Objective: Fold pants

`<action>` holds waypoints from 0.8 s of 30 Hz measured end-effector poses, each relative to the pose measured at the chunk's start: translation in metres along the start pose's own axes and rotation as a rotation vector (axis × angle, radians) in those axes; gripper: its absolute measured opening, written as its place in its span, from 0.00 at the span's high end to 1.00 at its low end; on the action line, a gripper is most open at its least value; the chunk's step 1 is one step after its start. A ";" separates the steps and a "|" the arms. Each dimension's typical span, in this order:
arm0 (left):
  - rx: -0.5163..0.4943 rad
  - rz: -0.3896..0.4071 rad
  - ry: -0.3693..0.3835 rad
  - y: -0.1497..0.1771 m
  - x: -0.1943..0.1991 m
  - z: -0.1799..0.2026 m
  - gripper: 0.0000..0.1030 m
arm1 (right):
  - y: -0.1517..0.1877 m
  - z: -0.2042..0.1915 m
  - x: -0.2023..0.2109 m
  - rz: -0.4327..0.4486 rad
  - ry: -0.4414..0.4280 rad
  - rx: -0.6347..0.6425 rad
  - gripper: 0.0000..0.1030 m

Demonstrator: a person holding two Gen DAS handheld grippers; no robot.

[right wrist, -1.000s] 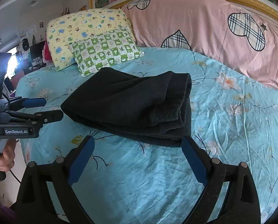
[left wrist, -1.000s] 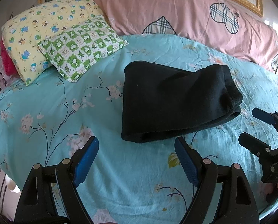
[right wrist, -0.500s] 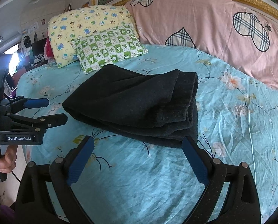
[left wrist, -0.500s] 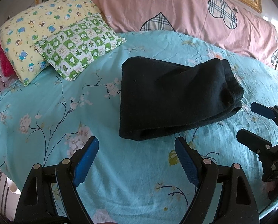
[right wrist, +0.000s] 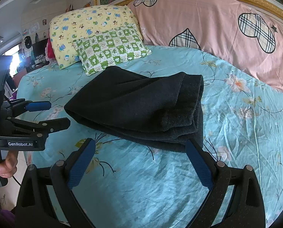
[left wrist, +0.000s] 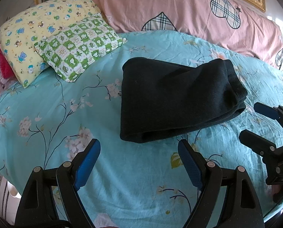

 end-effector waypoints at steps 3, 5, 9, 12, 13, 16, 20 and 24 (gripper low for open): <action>0.001 0.000 0.001 0.000 0.000 0.000 0.18 | 0.000 -0.001 0.000 0.001 0.001 0.003 0.07; 0.001 0.000 0.001 0.000 0.000 0.000 0.18 | -0.001 -0.001 0.000 0.001 0.001 0.004 0.07; 0.000 0.001 0.004 -0.001 0.000 0.000 0.18 | -0.001 -0.001 0.000 0.002 0.001 0.005 0.07; -0.001 0.002 0.005 -0.001 0.002 0.001 0.18 | -0.003 -0.003 0.001 0.004 0.000 0.008 0.07; -0.001 0.002 0.007 -0.002 0.002 0.001 0.18 | -0.003 -0.003 0.001 0.005 0.001 0.008 0.07; -0.001 0.002 0.005 -0.002 0.003 0.001 0.18 | -0.005 -0.004 0.002 0.007 0.001 0.009 0.07; 0.000 0.004 0.006 -0.002 0.004 0.001 0.18 | -0.007 -0.004 0.004 0.012 0.000 0.011 0.07; 0.000 0.005 0.010 -0.003 0.005 0.002 0.18 | -0.008 -0.003 0.005 0.013 0.001 0.012 0.06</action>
Point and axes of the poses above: each gripper's, at about its wrist camera, not at the fingertips, and x roughly against the way its jaws point, z to its right, y to its underside, the point moved 7 cm from there along -x, roughly the way its jaws point
